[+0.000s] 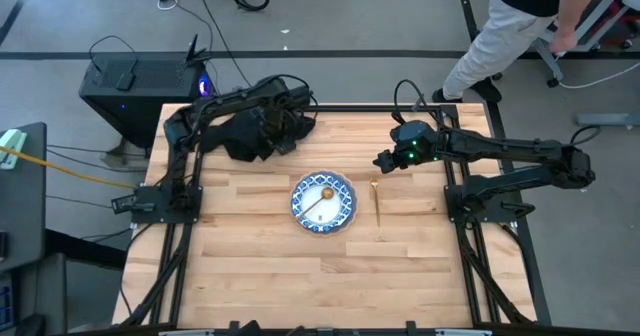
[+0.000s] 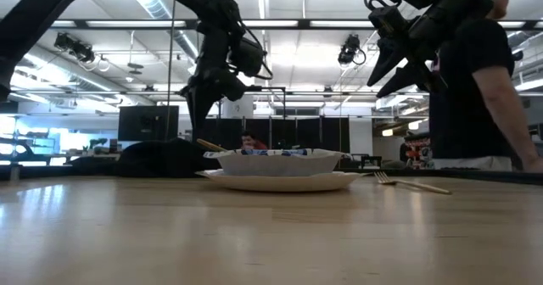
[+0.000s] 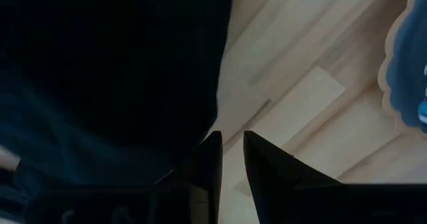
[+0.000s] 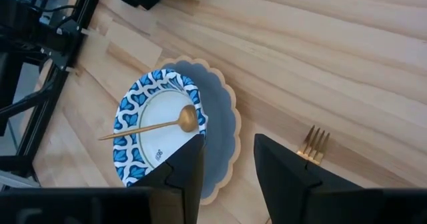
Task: Set table place
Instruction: Fold the black napkin
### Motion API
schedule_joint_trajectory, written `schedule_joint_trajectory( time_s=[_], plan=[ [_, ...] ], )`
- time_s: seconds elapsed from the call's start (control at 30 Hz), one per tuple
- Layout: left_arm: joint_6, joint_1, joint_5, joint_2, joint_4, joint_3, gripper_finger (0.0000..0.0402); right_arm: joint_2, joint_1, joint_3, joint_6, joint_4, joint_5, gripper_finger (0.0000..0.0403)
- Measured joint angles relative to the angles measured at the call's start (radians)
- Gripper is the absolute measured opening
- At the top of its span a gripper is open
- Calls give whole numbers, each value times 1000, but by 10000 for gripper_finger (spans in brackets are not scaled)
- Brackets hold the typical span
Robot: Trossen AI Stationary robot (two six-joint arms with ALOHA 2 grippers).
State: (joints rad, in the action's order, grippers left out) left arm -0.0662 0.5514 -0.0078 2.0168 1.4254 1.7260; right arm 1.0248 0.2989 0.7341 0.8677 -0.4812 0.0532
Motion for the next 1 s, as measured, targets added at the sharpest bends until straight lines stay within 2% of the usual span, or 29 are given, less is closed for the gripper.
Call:
schedule_joint_trajectory(
  time_s=[0.2,0.57,0.7,0.83,1.0],
  plan=[
    [2,6,-3,13,-29,-16,66,0,0,0,0,0,0,136],
    [24,8,-26,12,-128,-202,69,1,0,0,2,0,0,136],
    [27,7,-26,12,-135,-219,70,1,0,0,4,0,0,136],
    [37,8,-74,12,-131,-248,64,1,0,0,4,0,0,136],
    [66,6,-78,0,-127,-228,56,1,0,0,4,0,0,136]
  ],
)
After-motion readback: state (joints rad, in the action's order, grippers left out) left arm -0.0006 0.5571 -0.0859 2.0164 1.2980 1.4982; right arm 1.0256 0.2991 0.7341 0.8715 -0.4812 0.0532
